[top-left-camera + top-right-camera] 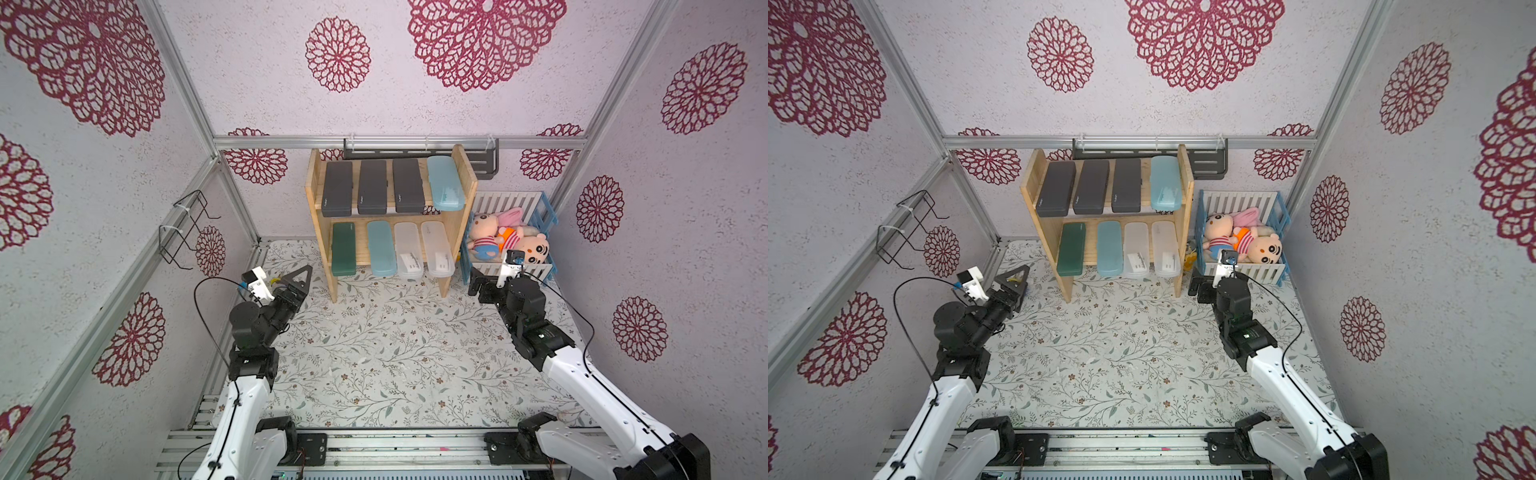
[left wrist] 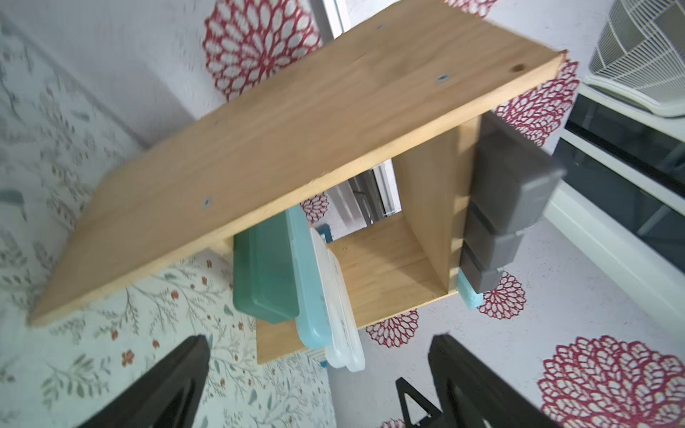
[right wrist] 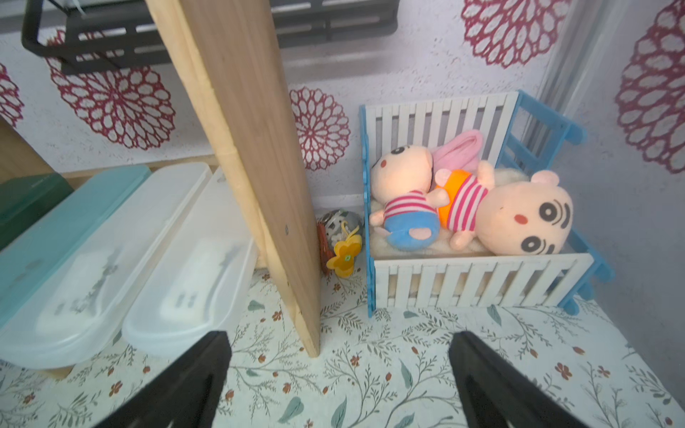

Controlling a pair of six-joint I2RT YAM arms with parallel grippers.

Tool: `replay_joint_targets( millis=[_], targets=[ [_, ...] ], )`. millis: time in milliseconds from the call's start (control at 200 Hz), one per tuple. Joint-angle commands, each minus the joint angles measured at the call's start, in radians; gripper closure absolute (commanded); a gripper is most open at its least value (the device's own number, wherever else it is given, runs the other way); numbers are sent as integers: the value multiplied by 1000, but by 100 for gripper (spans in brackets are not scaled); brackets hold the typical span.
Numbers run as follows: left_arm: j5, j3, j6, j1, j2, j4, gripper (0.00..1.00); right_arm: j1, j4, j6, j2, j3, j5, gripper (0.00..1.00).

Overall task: Remove the pencil cases from the shelf
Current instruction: Pick up the pencil case from the shelf.

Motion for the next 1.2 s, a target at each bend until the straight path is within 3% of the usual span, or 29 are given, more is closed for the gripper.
replay_joint_targets(
  millis=[0,285,770,1196],
  targets=[
    [38,7,-117,-56,12,125,1,5,-63,45,25,34,32,1],
    [8,33,-123,-117,158,166,1,10,-66,53,84,65,12,1],
    [-14,78,-116,-127,348,268,3,8,-53,41,137,88,-1,1],
    [-5,109,-187,-136,526,441,18,7,-36,28,199,122,-10,1]
  ],
)
